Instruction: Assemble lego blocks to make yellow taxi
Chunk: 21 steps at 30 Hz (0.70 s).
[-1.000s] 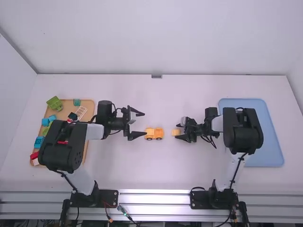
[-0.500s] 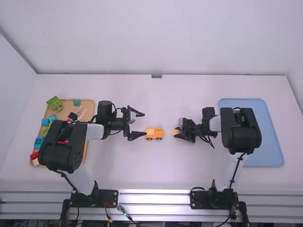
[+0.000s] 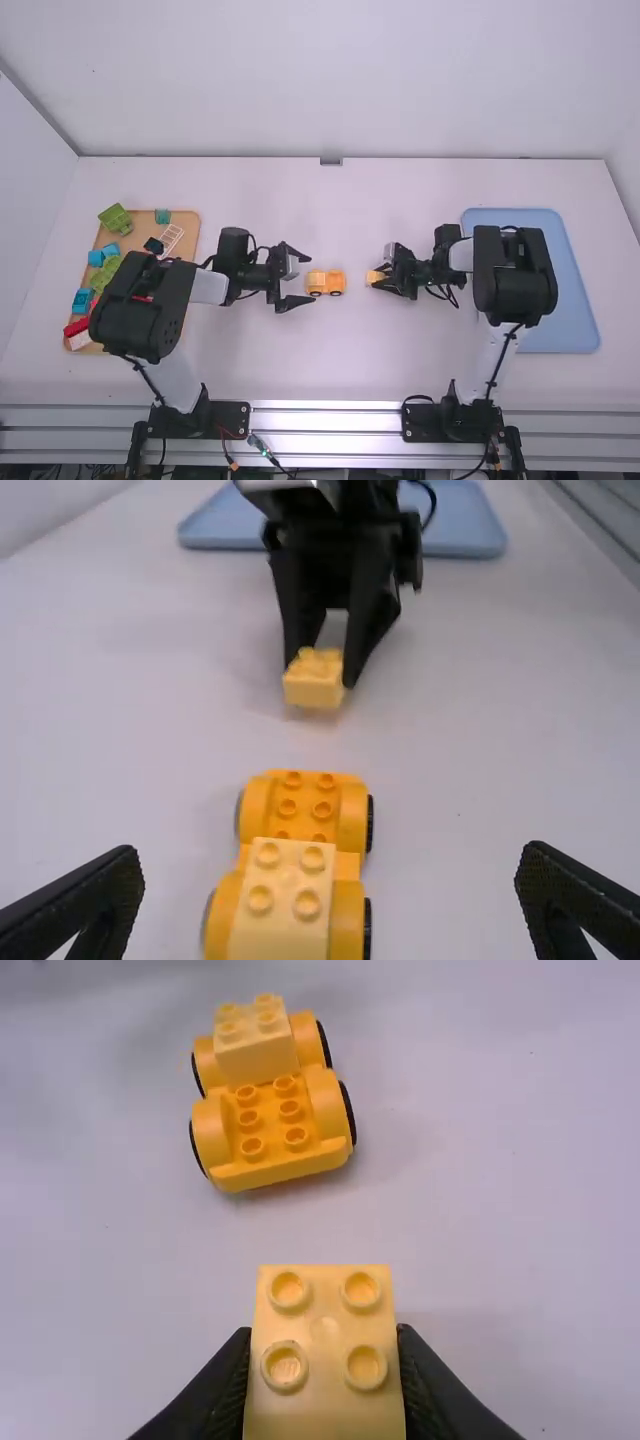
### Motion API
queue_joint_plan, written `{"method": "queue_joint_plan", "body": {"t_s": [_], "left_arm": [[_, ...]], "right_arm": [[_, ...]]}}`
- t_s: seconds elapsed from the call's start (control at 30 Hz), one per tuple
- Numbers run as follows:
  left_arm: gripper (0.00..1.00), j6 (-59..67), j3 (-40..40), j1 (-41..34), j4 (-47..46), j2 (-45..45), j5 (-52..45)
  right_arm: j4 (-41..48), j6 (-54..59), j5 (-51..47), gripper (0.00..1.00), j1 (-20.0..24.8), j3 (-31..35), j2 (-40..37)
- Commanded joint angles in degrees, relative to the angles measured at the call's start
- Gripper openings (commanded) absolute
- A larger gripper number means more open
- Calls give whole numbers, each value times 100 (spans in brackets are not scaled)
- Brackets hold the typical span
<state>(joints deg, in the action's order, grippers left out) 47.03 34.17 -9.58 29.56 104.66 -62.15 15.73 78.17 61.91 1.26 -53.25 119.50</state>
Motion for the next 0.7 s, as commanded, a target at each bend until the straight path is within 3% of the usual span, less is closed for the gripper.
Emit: {"method": "queue_joint_plan", "body": {"t_s": [0.0,0.23,0.6,0.67], "left_arm": [[99,190,175,-208,-15,328,450],[99,192,780,-306,4,1040,568],[98,407,1174,-385,11,1786,146],[92,407,1196,-402,39,1860,155]], "right_arm": [[365,79,74,28,-144,-332,-280],[1462,785,-223,31,-669,-767,-573],[699,-212,-564,32,-1438,-774,-614],[699,-92,-540,32,-1528,-774,-612]]}}
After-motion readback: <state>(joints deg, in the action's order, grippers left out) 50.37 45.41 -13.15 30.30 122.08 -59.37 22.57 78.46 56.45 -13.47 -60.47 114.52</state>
